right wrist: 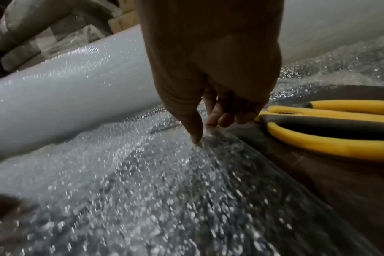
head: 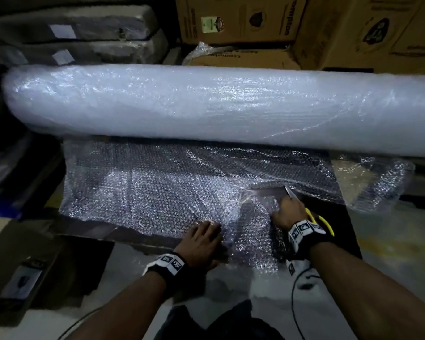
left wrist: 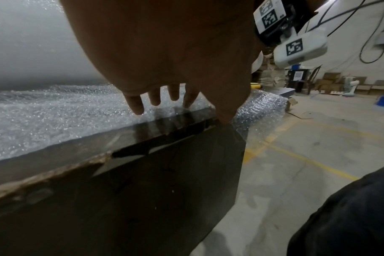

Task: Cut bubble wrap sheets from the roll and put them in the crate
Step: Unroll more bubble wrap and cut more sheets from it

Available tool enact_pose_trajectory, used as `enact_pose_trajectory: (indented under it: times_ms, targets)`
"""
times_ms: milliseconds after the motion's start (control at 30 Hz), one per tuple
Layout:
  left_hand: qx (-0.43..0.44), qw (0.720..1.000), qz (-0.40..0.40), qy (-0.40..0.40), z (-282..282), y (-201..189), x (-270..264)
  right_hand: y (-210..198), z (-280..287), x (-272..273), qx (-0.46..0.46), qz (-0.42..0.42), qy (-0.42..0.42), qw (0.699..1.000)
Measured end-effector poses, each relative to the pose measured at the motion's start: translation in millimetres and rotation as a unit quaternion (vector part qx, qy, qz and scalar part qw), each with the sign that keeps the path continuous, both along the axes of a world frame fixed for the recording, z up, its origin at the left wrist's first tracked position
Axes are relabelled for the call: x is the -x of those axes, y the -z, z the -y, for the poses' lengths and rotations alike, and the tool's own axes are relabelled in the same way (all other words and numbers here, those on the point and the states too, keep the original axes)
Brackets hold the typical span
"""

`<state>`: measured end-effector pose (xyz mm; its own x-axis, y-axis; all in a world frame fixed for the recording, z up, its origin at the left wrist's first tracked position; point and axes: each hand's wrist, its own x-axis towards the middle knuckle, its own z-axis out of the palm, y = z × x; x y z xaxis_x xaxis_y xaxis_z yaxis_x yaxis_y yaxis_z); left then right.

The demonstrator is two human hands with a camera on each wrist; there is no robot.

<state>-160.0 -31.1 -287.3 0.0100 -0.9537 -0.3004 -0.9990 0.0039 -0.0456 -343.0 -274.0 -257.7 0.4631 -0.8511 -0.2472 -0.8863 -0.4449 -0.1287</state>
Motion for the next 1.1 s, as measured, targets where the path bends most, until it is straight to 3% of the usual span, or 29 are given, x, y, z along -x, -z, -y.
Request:
enact_pose_trajectory:
  times_ms: [167,333,500,600,700,767,867,967,1100]
  targets:
    - [0.007,0.999,-0.037,-0.015,-3,4,15,-10,6,11,-0.072,0.122,0.025,0.990]
    - [-0.007,0.998,-0.059,-0.034,-12,11,24,-21,4,42,-0.130,0.232,0.081,0.961]
    - [0.020,0.998,-0.058,0.027,-30,19,27,-45,-26,65,-0.133,0.378,0.135,0.906]
    - [0.086,0.991,-0.055,0.087,-36,9,18,-56,-35,74,-0.115,0.392,0.132,0.903]
    - [0.110,0.992,-0.065,0.004,-43,3,-15,-75,-50,75,-0.122,0.423,0.130,0.888]
    - [0.096,0.990,-0.063,-0.082,-52,0,-43,-87,-65,73,-0.108,0.439,0.118,0.884]
    - [0.030,0.987,-0.053,-0.148,-69,11,-76,-99,-86,68,-0.086,0.460,0.102,0.878]
    - [-0.016,0.989,-0.051,-0.136,-90,17,-80,-109,-106,58,-0.093,0.475,0.108,0.868]
    - [0.067,0.988,-0.067,-0.125,-90,0,-68,-133,-133,36,-0.131,0.504,0.097,0.848]
